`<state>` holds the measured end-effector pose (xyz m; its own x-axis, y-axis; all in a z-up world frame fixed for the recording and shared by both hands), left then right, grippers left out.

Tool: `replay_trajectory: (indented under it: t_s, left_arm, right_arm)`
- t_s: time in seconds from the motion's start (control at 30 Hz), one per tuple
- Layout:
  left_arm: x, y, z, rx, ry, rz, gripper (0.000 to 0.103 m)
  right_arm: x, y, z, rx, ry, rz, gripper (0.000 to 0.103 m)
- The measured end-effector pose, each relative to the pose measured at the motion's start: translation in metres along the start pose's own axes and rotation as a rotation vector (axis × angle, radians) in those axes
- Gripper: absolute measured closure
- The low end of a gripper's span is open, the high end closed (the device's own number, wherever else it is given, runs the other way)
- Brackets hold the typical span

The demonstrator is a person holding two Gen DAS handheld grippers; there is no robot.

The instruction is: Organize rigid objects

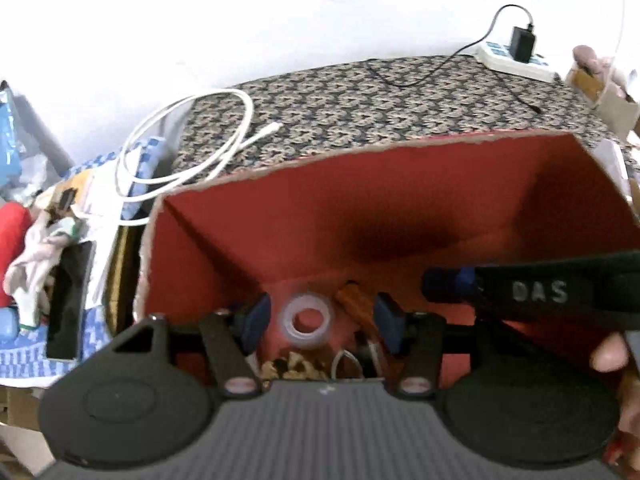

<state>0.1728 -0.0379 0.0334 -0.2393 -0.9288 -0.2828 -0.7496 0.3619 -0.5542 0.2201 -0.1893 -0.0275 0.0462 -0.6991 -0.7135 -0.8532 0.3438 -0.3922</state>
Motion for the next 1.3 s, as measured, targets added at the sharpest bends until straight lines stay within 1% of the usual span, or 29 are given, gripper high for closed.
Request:
replay_trajectory:
  t_s: [0.07, 0.2, 0.53, 0.83, 1.13, 1.3]
  left_arm:
    - [-0.0026, -0.0004, 0.0035, -0.021, 0.022, -0.018, 0.047]
    - [-0.0052, -0.0009, 0.0059, -0.038, 0.024, -0.043, 0.047]
    - [-0.0036, 0.0007, 0.0058, -0.045, -0.019, -0.051, 0.045]
    - [-0.0029, 0.0009, 0.0049, -0.039, -0.035, -0.047, 0.045]
    - [-0.0024, 0.0008, 0.006, -0.05, -0.054, -0.05, 0.044]
    - [-0.0021, 0.0002, 0.0069, -0.059, -0.065, -0.052, 0.043]
  right_arm:
    - [-0.0002, -0.0002, 0.0002, 0.003, 0.013, -0.001, 0.097]
    - [-0.0017, 0.0004, 0.0015, 0.002, 0.037, -0.012, 0.097]
    - [-0.0024, 0.0013, 0.0015, 0.004, 0.07, -0.022, 0.097]
    - [-0.0036, 0.0013, 0.002, 0.002, 0.069, -0.031, 0.097]
    - [-0.0039, 0.0011, 0.0027, -0.001, 0.063, -0.036, 0.097]
    - [-0.0056, 0.0022, 0.0024, 0.007, 0.078, -0.045, 0.097]
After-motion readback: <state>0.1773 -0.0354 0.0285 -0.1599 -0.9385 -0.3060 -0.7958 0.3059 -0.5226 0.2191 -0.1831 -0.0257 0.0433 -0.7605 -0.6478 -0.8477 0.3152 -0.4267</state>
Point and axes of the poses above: each gripper's, at about its wrist camera, not at the fingertips, and z roughly the way its jaws point, x to its right, y to its underside, the point moved 1 cm from there along z, roughly the way its jaws point, and after that the axes turned 13 degrees about -y, right-handed, at the moved point
